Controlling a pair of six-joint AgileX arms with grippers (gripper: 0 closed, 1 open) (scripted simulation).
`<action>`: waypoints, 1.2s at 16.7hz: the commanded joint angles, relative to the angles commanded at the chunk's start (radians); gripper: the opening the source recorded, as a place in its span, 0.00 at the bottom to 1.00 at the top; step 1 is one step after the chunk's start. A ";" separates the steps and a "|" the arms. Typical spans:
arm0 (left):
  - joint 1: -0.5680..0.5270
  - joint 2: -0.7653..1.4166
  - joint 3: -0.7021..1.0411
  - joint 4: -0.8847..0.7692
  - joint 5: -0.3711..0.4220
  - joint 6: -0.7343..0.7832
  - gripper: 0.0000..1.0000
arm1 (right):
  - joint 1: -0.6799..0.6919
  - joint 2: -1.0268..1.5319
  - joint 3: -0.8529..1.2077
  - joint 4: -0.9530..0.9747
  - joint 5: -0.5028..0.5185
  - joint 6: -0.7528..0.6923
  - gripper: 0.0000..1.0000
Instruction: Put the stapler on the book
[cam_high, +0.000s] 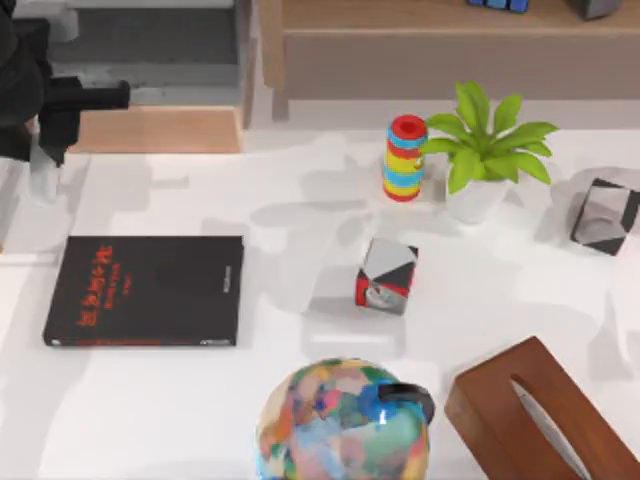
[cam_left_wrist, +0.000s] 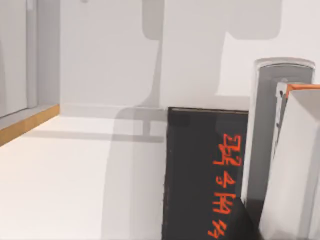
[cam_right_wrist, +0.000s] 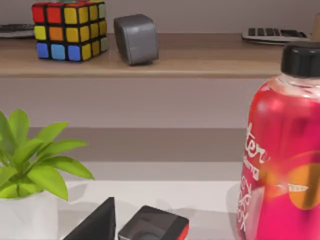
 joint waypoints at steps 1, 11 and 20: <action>-0.037 -0.003 -0.040 0.017 -0.003 -0.030 0.00 | 0.000 0.000 0.000 0.000 0.000 0.000 1.00; -0.193 0.035 -0.217 0.105 -0.023 -0.159 0.00 | 0.000 0.000 0.000 0.000 0.000 0.000 1.00; -0.189 0.077 -0.281 0.210 -0.023 -0.154 0.00 | 0.000 0.000 0.000 0.000 0.000 0.000 1.00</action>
